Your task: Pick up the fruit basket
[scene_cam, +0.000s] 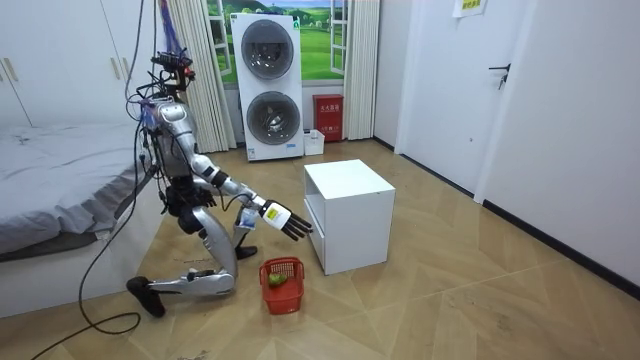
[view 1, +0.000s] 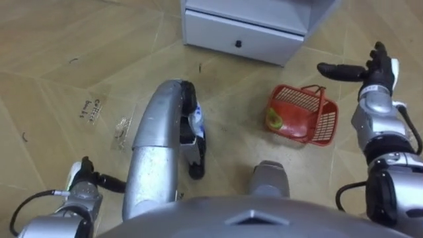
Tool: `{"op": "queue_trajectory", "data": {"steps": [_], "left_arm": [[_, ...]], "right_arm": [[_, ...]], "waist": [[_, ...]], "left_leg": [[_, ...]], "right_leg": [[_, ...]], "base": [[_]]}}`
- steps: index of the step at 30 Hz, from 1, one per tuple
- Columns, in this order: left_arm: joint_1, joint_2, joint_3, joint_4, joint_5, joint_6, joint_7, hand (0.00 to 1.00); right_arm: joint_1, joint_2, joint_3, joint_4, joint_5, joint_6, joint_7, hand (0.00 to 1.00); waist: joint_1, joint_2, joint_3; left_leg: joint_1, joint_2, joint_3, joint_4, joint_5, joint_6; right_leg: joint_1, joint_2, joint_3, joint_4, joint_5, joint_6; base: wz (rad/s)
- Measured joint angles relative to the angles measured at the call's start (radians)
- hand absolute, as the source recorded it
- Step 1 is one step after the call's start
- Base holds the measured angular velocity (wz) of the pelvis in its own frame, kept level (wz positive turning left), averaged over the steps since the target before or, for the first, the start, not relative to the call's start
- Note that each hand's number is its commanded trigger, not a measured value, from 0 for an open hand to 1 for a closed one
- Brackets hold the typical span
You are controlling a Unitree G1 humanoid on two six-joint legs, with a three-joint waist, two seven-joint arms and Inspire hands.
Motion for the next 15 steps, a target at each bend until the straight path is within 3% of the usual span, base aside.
{"op": "queue_trajectory", "data": {"steps": [4, 7, 11, 13, 14, 15], "left_arm": [[0.028, -0.002, -0.036, 0.016, -0.002, -0.001, -0.002, 0.00], [0.032, -0.002, -0.062, 0.019, -0.010, -0.003, -0.009, 0.00], [0.050, -0.002, -0.064, 0.013, -0.010, -0.006, -0.019, 0.00], [0.057, -0.003, -0.064, 0.004, -0.011, -0.006, -0.030, 0.00], [0.056, -0.008, -0.064, -0.001, -0.011, -0.002, -0.034, 0.00], [0.057, -0.014, -0.064, -0.007, -0.012, -0.002, -0.039, 0.00]], "right_arm": [[0.000, -0.001, 0.001, 0.031, 0.011, 0.003, 0.002, 0.00], [0.000, -0.001, 0.021, 0.036, 0.008, 0.014, 0.012, 0.00], [0.000, -0.003, 0.044, 0.036, 0.006, 0.014, 0.026, 0.00], [-0.002, -0.006, 0.064, 0.036, 0.007, 0.014, 0.036, 0.00], [-0.003, -0.011, 0.073, 0.036, 0.009, 0.014, 0.039, 0.00], [-0.003, -0.013, 0.080, 0.038, 0.009, 0.014, 0.040, 0.00]], "waist": [[-0.004, 0.001, 0.0004], [-0.006, 0.007, 0.0006], [-0.001, 0.025, 0.0026], [0.007, 0.036, 0.0015], [0.010, 0.051, 0.0059], [0.021, 0.063, 0.0032]], "left_leg": [[-0.004, 0.003, -0.003, 0.011, -0.001, -0.003], [-0.021, 0.007, -0.003, 0.024, -0.005, -0.017], [-0.048, 0.012, -0.005, 0.061, -0.011, -0.037], [-0.066, 0.022, -0.004, 0.078, -0.014, -0.046], [-0.077, 0.025, -0.011, 0.086, -0.013, -0.057], [-0.087, 0.027, -0.013, 0.078, -0.007, -0.071]], "right_leg": [[-0.002, 0.006, 0.008, 0.017, -0.004, 0.002], [-0.005, 0.012, 0.014, 0.034, -0.031, 0.001], [-0.009, 0.056, 0.042, 0.080, -0.045, -0.010], [-0.019, 0.064, 0.051, 0.107, -0.053, -0.014], [-0.026, 0.071, 0.050, 0.120, -0.060, -0.015], [-0.043, 0.075, 0.056, 0.123, -0.063, -0.017]], "base": [[0.00], [0.02], [0.07], [0.00], [0.00], [-0.03]]}}
